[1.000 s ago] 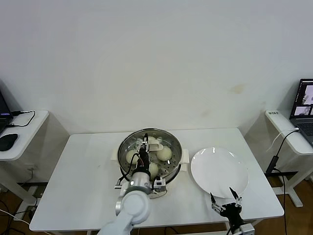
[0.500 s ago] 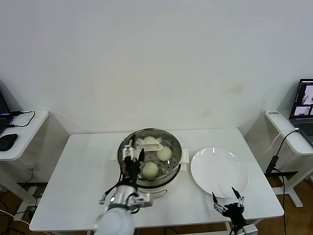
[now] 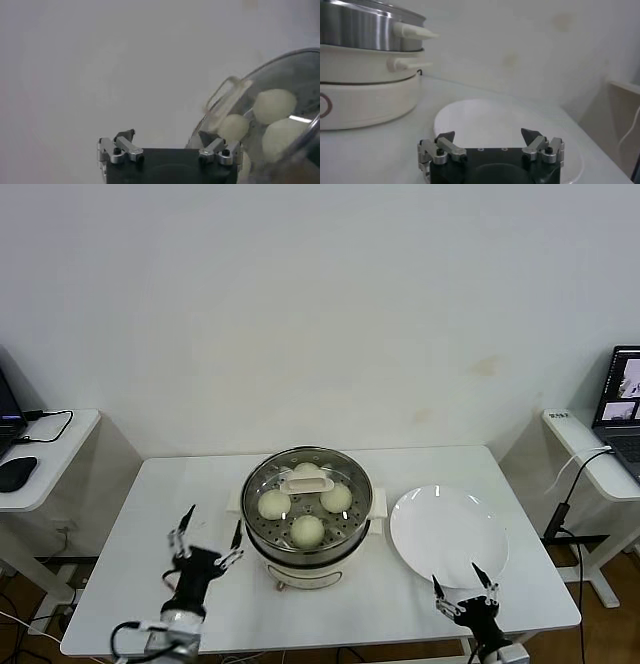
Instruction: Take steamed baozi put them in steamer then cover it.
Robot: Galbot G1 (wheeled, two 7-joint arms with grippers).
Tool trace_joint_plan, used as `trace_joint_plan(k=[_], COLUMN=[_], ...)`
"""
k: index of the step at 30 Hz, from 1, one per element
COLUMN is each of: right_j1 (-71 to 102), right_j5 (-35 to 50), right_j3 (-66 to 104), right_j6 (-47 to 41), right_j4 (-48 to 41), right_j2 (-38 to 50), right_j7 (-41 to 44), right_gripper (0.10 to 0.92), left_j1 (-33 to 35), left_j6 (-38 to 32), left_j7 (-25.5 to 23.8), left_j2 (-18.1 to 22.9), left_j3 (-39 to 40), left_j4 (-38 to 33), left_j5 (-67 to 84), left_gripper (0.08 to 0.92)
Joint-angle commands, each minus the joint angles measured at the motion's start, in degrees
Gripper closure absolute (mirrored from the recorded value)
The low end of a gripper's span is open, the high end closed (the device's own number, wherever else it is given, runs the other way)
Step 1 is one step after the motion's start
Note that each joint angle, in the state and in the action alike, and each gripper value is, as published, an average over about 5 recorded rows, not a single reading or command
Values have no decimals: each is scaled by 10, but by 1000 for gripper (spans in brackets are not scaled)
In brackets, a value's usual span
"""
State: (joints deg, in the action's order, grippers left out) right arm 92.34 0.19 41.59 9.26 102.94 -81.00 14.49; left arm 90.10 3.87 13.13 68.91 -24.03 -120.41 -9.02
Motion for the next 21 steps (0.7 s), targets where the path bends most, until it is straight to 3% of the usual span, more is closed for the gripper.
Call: trace_joint_plan(k=[1,12,21], right_j1=[17,24,27], right_j5=[77,75,98], right_j3=[-17,-55,-83], right_j6=[-2,-4,-34], right_j4=[21,34,45], right_j2=[33,25,35], right_j7=[-5,-22,-38], right_gripper=[203,203,203], left_j1=[108,124,135], left_j6=[-104,-112,-108], left_j7=[54,10,-12], left_j2=[33,74,67], left_j3=[-83,-88,-91], left_j4=[23,42,46], left_j5=[286,266,259], left_gripper=[177,177,177])
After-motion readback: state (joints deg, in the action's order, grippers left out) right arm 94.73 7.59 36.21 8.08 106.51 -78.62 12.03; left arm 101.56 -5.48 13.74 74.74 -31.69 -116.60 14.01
